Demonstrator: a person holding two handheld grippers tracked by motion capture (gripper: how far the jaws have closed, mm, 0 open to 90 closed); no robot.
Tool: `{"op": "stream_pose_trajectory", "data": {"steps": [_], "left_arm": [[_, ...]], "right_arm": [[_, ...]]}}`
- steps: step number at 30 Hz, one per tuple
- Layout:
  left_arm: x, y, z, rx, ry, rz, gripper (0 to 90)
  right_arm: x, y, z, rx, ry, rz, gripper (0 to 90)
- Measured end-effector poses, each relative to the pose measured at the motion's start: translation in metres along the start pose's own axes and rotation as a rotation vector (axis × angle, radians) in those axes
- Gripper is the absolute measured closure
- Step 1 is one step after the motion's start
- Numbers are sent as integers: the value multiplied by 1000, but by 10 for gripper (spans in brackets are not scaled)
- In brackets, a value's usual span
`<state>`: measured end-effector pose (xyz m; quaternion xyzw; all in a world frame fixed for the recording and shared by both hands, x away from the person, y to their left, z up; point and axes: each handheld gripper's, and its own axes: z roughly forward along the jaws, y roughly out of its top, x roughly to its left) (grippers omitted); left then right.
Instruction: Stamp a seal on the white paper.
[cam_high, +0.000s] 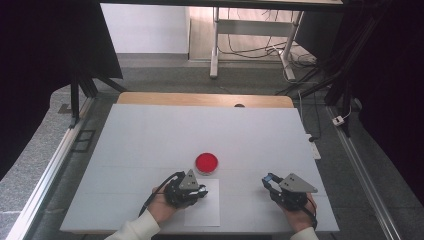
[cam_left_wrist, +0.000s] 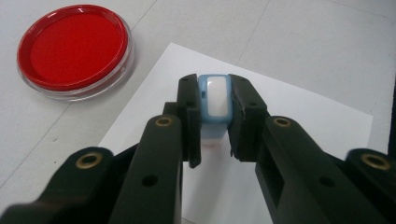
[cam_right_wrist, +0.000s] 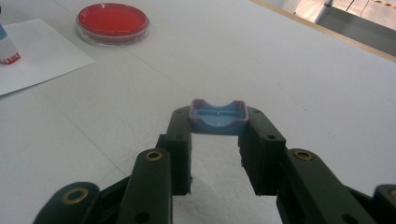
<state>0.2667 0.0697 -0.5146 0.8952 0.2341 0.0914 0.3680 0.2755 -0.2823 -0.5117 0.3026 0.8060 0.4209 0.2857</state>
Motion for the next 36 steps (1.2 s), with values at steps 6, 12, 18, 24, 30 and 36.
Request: {"op": "stream_pose_trajectory", "data": {"steps": [6, 12, 18, 24, 30, 36], "left_arm": [[1, 7, 1, 41, -4, 7, 760], [1, 7, 0, 45, -2, 8, 760], [0, 6, 0, 44, 1, 5, 760], [2, 7, 0, 37, -8, -2, 758], [9, 11, -19, -65, -11, -56, 756], [14, 14, -37, -151, -24, -101, 754]], "right_arm": [[0, 0, 1, 9, -1, -6, 649], [1, 0, 1, 9, 1, -7, 650], [0, 0, 0, 6, -1, -6, 650], [0, 1, 0, 4, -2, -6, 650], [-2, 0, -1, 1, -5, -2, 650], [-2, 1, -2, -4, -5, -4, 649]]}}
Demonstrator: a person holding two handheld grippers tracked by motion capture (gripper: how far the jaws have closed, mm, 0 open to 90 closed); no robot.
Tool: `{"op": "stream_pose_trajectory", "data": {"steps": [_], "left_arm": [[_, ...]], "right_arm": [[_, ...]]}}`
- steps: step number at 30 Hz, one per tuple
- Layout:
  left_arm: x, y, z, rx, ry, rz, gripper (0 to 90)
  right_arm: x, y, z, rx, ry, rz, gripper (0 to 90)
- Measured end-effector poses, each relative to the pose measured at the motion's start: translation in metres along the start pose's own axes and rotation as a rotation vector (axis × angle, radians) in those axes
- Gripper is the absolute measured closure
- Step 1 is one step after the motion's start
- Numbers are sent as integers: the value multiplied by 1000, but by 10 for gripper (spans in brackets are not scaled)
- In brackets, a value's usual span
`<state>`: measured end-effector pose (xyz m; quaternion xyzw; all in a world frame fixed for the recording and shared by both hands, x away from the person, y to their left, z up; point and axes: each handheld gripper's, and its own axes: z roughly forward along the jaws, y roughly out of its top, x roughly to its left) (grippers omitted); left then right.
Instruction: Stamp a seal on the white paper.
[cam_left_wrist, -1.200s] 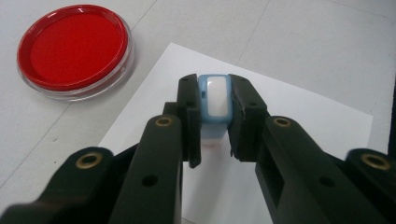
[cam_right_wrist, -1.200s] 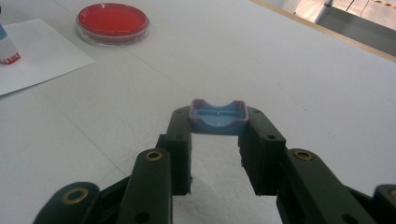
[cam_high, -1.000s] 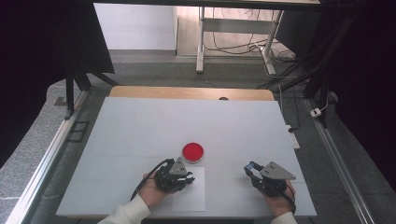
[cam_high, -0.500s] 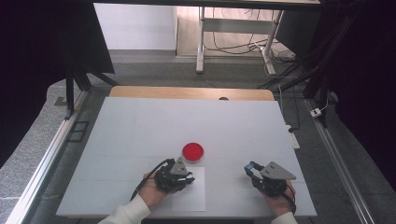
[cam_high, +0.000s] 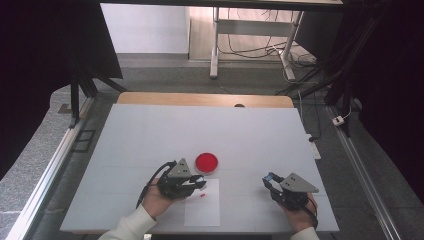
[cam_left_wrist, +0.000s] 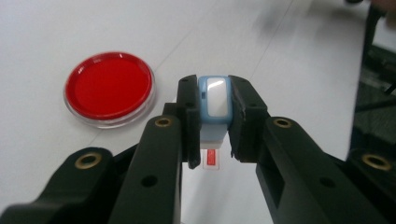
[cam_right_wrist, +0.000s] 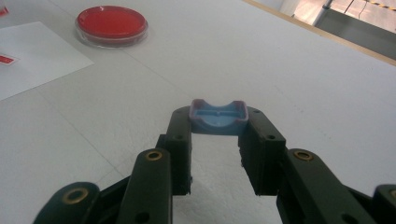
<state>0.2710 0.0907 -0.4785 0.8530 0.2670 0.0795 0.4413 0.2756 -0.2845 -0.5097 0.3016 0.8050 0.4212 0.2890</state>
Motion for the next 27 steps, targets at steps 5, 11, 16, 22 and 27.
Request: {"op": "stream_pose_trajectory", "data": {"steps": [5, 11, 16, 22, 27], "left_arm": [[6, 2, -13, -56, -1, -31, 754], [9, 6, -27, -114, 13, -62, 753], [10, 10, -37, -148, 21, -71, 753], [11, 12, -41, -162, 29, -76, 752], [11, 11, -41, -160, 38, -77, 752]], "right_arm": [[1, 0, 1, -5, 4, 1, 650], [2, 0, 1, 0, 4, -1, 650], [4, 1, 2, 0, 3, -6, 650], [6, 2, 4, 5, 8, -12, 649], [7, 2, 4, -2, 16, -7, 649]]}}
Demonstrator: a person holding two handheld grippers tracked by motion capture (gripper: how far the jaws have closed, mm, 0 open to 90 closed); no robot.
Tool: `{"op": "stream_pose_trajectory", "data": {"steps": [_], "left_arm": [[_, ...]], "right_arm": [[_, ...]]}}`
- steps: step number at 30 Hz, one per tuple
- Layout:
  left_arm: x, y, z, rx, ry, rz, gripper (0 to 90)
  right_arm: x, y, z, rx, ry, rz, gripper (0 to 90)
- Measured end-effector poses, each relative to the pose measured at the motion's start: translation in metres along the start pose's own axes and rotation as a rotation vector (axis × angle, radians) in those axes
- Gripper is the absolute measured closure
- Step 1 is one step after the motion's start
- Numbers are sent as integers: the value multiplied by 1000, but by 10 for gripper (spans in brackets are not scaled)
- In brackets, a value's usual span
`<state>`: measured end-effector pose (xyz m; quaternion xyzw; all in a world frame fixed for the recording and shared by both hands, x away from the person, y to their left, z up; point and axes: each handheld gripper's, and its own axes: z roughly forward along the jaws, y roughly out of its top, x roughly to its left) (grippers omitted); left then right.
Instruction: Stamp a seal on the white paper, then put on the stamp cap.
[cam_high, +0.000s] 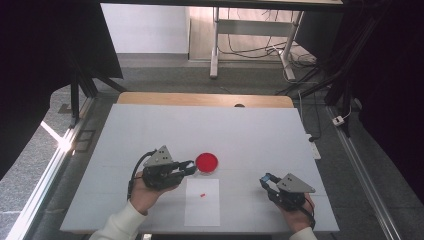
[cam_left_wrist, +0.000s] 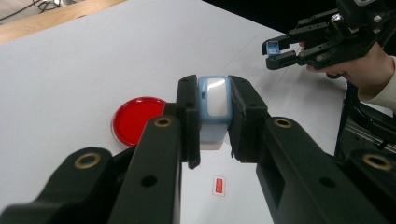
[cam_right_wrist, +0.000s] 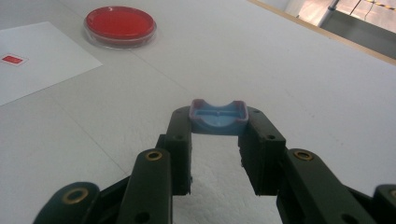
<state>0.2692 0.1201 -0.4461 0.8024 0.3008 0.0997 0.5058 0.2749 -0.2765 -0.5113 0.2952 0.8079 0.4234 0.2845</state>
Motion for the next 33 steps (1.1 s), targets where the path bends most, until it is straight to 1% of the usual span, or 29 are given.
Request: {"op": "stream_pose_trajectory", "data": {"steps": [4, 9, 15, 20, 22, 24, 29, 33], "left_arm": [[0, 0, 1, 1, -2, -1, 752], [0, -2, 5, 10, -1, -3, 753], [0, -2, 7, 15, 0, 5, 753], [-1, -3, 9, 20, 1, 4, 753], [-2, -3, 10, 24, -3, 6, 753], [-3, -3, 11, 26, -4, 8, 753], [-2, -4, 13, 31, -10, 9, 753], [-2, -4, 15, 32, -9, 8, 752]], "right_arm": [[0, 1, 0, -4, 2, -6, 649], [0, 1, 1, 2, 1, -2, 650], [6, 3, 4, 4, 13, -12, 650], [12, 6, 8, -5, 35, -14, 649], [13, 7, 9, -3, 41, -24, 649], [15, 8, 10, -5, 46, -17, 649], [20, 11, 15, 1, 62, -23, 649], [25, 14, 18, -10, 79, -20, 649]]}}
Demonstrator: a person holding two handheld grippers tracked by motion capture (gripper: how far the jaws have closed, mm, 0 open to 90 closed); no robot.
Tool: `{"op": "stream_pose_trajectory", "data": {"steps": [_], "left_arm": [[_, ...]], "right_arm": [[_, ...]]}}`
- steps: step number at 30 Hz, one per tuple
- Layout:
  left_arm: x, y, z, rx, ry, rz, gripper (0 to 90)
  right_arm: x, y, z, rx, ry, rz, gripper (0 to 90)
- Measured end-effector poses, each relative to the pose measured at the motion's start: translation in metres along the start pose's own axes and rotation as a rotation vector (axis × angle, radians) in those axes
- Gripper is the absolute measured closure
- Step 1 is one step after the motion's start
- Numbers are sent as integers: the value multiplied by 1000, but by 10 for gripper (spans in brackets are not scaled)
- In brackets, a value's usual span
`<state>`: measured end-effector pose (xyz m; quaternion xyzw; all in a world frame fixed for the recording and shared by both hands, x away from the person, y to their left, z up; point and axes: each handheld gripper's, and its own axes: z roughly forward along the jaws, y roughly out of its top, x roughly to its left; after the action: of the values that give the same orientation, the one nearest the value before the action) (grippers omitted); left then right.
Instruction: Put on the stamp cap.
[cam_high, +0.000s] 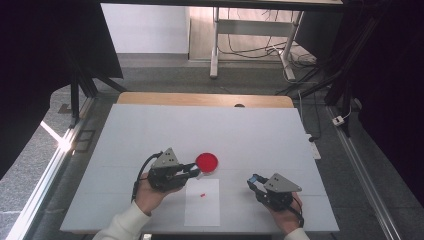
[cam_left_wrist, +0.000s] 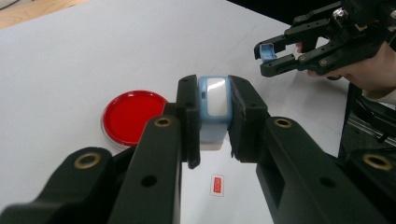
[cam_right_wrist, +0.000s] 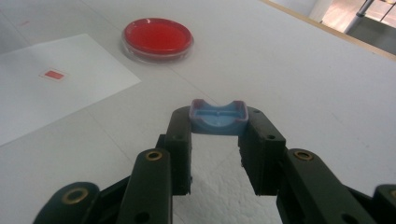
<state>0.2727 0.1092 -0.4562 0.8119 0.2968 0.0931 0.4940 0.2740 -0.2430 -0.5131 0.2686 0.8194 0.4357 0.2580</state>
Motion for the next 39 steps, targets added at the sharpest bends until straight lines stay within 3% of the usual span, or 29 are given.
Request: {"op": "stream_pose_trajectory", "data": {"steps": [21, 30, 39], "left_arm": [[-2, 2, 5, -7, 7, -4, 753], [-4, 3, 7, -15, 11, -5, 753], [-4, 3, 7, -19, 10, -5, 753]], "right_arm": [[20, 15, 15, -17, 55, -23, 649], [25, 19, 19, -37, 67, 22, 649], [37, 28, 31, -40, 88, 4, 649]]}}
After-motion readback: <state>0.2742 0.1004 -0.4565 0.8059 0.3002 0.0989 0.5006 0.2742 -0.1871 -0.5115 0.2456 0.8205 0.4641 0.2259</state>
